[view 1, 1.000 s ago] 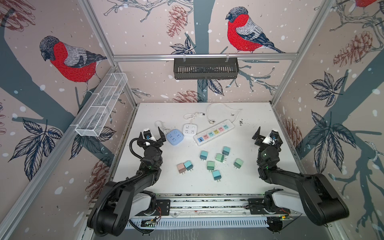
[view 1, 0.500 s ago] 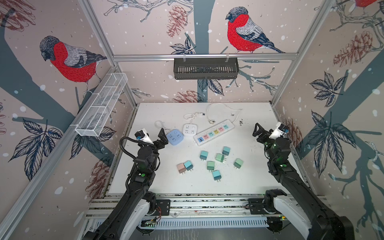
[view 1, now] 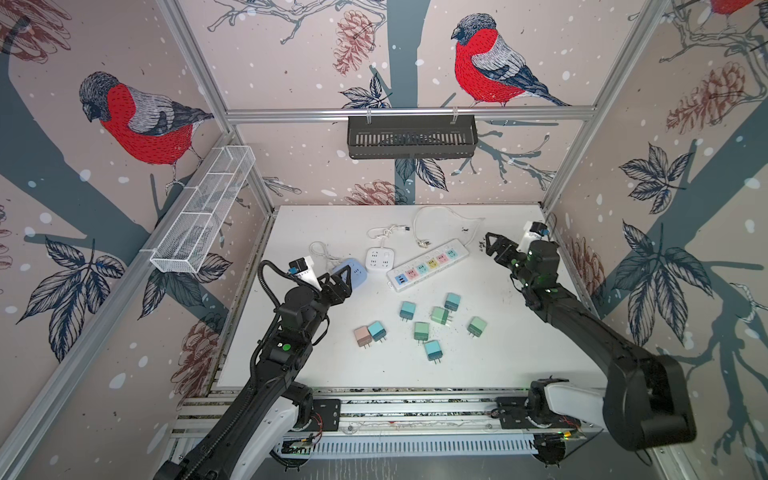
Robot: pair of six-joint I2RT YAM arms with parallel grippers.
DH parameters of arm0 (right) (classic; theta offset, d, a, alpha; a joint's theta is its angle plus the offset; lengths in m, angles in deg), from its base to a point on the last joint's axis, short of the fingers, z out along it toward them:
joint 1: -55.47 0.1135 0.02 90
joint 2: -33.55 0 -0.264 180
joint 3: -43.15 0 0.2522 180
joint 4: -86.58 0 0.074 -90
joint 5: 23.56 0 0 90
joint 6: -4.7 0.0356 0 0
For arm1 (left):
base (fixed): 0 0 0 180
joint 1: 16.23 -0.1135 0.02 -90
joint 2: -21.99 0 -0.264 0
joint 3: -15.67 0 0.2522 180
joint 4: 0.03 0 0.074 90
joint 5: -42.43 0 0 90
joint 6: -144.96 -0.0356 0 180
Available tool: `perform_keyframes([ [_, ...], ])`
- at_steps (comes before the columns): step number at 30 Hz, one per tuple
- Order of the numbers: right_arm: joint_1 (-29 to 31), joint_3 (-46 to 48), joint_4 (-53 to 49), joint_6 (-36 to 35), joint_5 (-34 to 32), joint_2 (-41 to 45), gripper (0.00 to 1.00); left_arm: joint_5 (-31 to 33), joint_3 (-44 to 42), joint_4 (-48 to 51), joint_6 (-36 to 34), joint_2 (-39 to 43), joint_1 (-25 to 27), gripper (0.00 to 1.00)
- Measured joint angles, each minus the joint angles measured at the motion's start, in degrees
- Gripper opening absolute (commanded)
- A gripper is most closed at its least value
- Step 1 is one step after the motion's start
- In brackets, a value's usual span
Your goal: Insert the plug
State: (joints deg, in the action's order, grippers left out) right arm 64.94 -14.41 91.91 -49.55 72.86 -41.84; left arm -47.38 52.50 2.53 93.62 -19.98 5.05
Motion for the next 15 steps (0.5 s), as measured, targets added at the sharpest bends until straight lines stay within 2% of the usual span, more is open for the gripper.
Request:
perform_keyframes([
  [5, 4.0, -11.1, -6.8, -2.1, 0.4, -13.0, 0.84, 3.5, 0.9, -0.7, 1.4, -6.0, 8.5, 0.83],
  [9, 5.0, -22.2, -11.6, -4.5, 1.0, -24.3, 0.78, 4.5, 2.2, -3.1, 1.6, -12.7, 11.1, 0.82],
  [12, 5.1, -34.1, -16.8, -6.0, 1.0, -34.3, 0.75, 4.6, 3.4, -4.9, 2.0, -17.9, 12.5, 0.81],
  [15, 5.9, -44.2, -21.6, -7.5, 1.0, -42.5, 0.74, 4.7, 4.5, -6.8, 2.4, -22.4, 14.2, 0.81],
])
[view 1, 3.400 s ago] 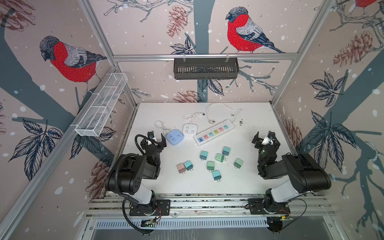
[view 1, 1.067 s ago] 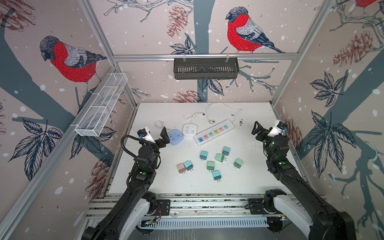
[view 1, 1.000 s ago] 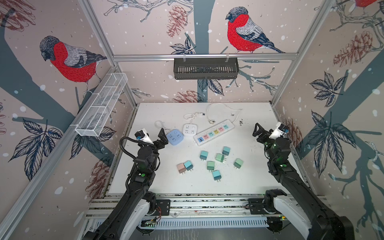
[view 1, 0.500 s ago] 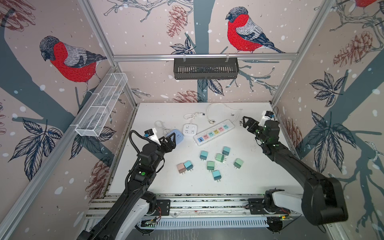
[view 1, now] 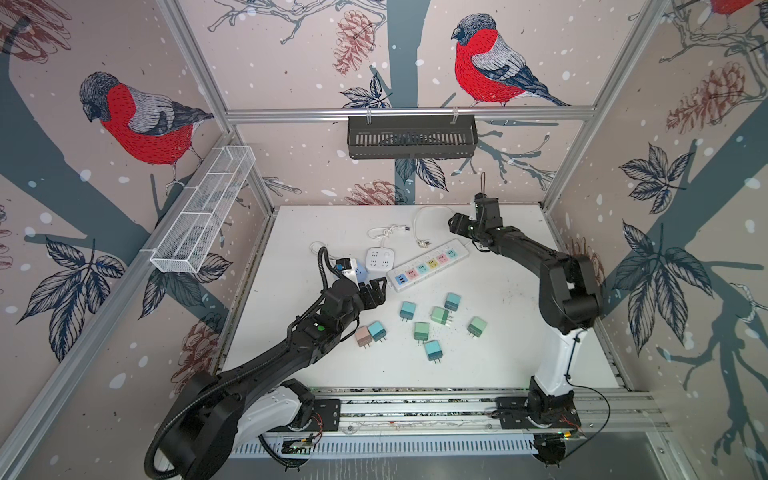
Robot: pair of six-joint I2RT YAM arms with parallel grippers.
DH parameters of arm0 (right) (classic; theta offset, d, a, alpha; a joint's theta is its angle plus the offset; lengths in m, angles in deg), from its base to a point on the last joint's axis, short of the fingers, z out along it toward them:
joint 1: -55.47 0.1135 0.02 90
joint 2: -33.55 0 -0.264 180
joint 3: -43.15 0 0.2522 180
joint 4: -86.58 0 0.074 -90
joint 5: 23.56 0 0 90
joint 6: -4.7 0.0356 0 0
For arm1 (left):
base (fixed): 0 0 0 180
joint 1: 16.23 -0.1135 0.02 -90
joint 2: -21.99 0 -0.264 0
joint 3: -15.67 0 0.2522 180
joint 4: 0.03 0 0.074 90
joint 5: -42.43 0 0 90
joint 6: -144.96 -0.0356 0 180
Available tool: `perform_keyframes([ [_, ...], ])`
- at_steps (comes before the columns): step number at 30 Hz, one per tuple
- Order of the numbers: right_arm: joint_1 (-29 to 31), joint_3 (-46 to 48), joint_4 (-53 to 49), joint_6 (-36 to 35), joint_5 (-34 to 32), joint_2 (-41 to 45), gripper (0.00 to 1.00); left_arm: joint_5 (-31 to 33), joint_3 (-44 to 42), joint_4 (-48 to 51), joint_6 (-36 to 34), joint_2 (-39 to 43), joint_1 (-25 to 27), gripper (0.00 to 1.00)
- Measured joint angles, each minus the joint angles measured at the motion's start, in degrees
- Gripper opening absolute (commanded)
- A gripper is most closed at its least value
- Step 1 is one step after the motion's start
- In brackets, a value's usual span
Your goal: Insert the plug
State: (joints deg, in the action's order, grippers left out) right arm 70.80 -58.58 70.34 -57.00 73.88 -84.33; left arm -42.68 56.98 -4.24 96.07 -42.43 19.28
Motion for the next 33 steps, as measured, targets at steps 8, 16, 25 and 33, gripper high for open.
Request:
perform_keyframes([
  [8, 2.5, -17.5, -11.6, -3.1, -0.9, -13.9, 0.74, -0.1, 4.5, -3.2, 1.0, -12.1, 2.3, 0.78],
  [16, 2.8, -13.4, -12.7, -4.6, -2.6, -14.1, 0.74, -0.2, 8.4, -3.5, 1.0, -20.5, 2.3, 0.77],
  [25, 3.5, 2.5, -9.3, -4.3, -4.4, -4.6, 0.74, 0.8, 9.9, -3.6, 0.8, -23.4, 2.3, 0.77],
  [33, 5.6, 16.8, -2.8, -1.6, -5.7, 4.9, 0.74, 2.9, 11.8, -2.6, -0.2, -26.1, 2.2, 0.75],
])
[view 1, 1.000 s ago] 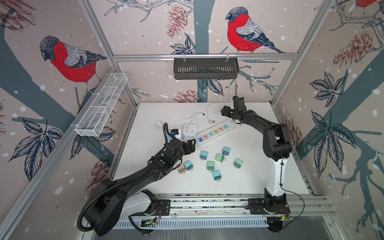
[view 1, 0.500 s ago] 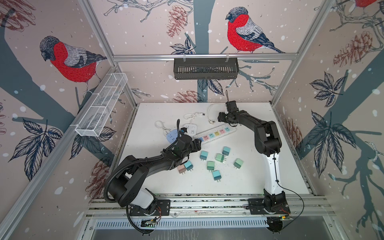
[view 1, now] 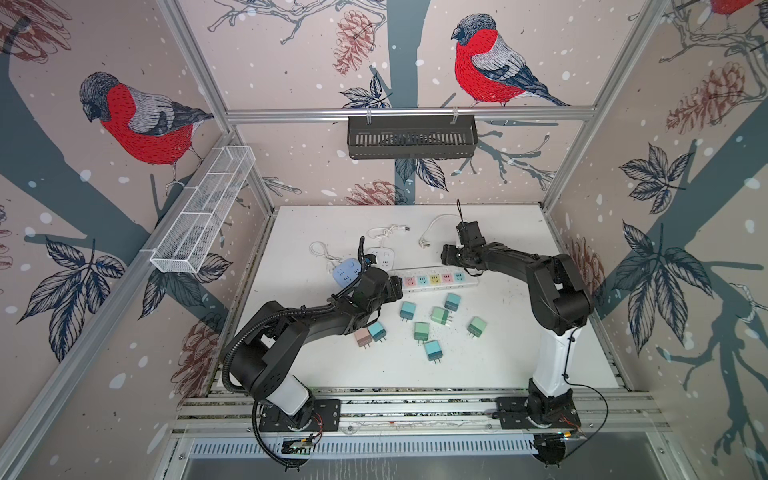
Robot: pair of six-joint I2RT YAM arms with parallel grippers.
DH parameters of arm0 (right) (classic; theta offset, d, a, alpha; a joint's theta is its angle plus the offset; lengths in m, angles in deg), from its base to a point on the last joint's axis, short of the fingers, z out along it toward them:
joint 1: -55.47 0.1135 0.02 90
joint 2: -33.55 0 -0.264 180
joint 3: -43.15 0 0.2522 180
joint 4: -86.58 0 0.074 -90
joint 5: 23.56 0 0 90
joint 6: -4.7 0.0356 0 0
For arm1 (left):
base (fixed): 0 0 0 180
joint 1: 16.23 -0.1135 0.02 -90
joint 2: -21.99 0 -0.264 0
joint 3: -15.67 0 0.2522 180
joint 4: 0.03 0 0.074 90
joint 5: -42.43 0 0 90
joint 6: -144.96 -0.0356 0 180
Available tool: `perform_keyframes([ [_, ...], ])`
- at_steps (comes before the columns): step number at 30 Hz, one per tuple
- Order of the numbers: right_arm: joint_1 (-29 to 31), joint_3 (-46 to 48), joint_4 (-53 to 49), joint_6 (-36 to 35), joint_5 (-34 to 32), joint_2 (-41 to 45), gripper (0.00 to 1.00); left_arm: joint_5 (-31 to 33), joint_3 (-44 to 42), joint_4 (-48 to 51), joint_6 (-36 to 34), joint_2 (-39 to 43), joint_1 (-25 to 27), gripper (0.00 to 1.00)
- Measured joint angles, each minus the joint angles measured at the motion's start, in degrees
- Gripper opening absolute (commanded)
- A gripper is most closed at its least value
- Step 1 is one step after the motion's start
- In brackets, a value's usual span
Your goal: Insert the plug
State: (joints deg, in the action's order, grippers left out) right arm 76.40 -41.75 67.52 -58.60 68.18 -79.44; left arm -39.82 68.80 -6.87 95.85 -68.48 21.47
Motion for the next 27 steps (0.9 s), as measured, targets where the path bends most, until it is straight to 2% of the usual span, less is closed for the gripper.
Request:
perform_keyframes([
  [8, 2.6, 8.3, 3.9, 1.7, -1.8, 6.1, 0.74, 2.5, 3.7, 4.8, -0.9, -1.6, -0.2, 0.75],
  [12, 3.0, 10.0, 3.6, 2.1, -3.1, 10.1, 0.75, 2.8, 2.7, 5.5, -2.3, 1.0, -0.3, 0.75],
  [18, 5.6, 13.5, 2.2, 3.3, -8.8, 24.2, 0.79, 6.7, -3.1, 7.2, -5.4, 16.6, -0.2, 0.78],
  [20, 7.6, 17.2, 1.7, 4.8, -11.8, 31.4, 0.79, 9.5, -6.7, 8.2, -7.2, 23.9, -0.3, 0.82],
  [23, 10.7, 24.5, 1.8, 6.7, -15.4, 41.5, 0.79, 13.6, -13.3, 8.7, -10.3, 34.2, -0.3, 0.93],
  [27, 13.8, 34.4, 1.0, 10.7, -19.0, 53.4, 0.79, 21.1, -20.6, 13.5, -11.8, 46.5, -0.4, 0.96],
])
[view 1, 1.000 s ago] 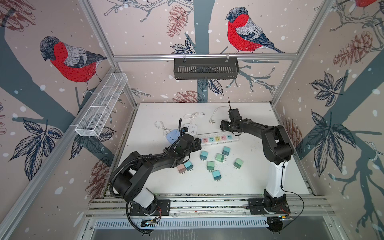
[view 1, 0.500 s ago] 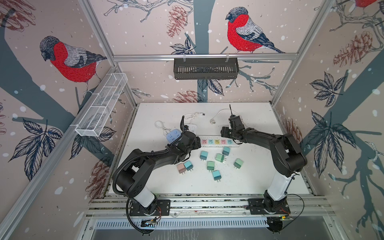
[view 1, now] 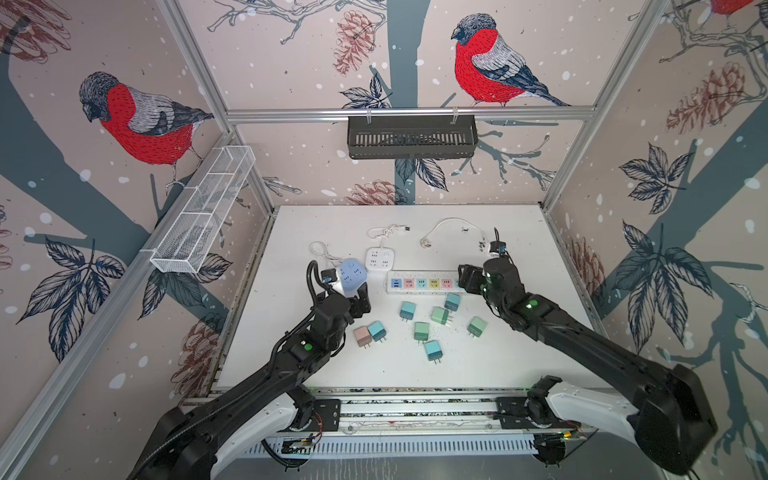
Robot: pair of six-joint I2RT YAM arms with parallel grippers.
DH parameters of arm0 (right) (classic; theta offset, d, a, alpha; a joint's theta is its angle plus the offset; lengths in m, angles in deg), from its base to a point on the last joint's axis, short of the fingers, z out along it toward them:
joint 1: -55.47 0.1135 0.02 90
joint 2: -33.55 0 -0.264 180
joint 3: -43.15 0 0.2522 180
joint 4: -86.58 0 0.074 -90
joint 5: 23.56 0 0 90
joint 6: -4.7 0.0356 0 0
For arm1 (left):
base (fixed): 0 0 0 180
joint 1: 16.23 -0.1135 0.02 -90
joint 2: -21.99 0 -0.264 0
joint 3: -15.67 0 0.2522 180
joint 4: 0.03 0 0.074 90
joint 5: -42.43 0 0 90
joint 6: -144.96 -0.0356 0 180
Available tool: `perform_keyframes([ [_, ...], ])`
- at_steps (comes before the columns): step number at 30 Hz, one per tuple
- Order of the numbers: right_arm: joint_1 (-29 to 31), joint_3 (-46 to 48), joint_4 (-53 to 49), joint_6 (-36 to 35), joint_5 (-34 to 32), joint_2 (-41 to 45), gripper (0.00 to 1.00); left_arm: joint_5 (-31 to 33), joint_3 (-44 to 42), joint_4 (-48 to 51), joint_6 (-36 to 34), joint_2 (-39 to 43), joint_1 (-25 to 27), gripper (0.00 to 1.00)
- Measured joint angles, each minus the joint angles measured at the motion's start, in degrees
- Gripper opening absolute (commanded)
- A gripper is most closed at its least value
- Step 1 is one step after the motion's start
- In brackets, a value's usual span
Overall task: Insert the plug
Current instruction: 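Lower the right gripper onto a teal charger plug and close on it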
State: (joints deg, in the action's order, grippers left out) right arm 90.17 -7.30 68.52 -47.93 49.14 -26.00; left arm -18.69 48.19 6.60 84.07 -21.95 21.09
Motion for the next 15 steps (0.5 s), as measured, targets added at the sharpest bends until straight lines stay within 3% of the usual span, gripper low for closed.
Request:
perform_keyframes([
  [6, 2.4, 10.2, -2.1, 4.7, -2.6, 13.0, 0.78, 1.0, -5.6, 4.1, -0.4, 17.3, 0.0, 0.91],
  [8, 3.2, 11.5, -3.4, 5.1, -2.8, 15.5, 0.79, 1.0, -5.4, 7.0, 0.7, 21.1, 0.0, 0.97],
  [15, 5.4, 13.1, -6.1, 7.5, -3.1, 16.1, 0.76, 0.8, -5.7, 12.4, 2.8, 22.6, 0.0, 0.98],
])
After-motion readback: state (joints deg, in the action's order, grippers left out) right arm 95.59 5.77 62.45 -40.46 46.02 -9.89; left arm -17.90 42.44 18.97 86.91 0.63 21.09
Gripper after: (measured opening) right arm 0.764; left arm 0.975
